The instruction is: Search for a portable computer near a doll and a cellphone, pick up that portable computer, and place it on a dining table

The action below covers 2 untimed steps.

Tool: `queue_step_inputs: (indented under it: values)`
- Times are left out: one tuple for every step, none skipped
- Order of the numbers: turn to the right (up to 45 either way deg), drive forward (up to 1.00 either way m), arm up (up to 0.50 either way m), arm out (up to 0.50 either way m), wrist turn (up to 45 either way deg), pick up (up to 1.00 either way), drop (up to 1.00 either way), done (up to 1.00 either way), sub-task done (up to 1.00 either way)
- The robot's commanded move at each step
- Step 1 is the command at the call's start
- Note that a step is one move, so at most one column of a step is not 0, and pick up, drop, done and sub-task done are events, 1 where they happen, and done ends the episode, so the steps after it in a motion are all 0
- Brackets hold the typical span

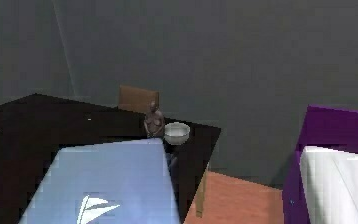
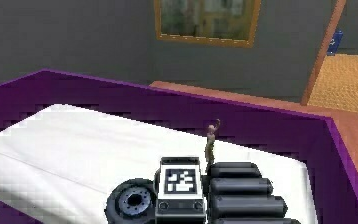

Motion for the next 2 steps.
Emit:
queue_step_inputs:
  values:
    - [-45.0, 0.0, 0.0, 0.0, 0.0, 0.0, 0.0, 0.0, 0.0]
    - [-45.0, 0.0, 0.0, 0.0, 0.0, 0.0, 0.0, 0.0, 0.0]
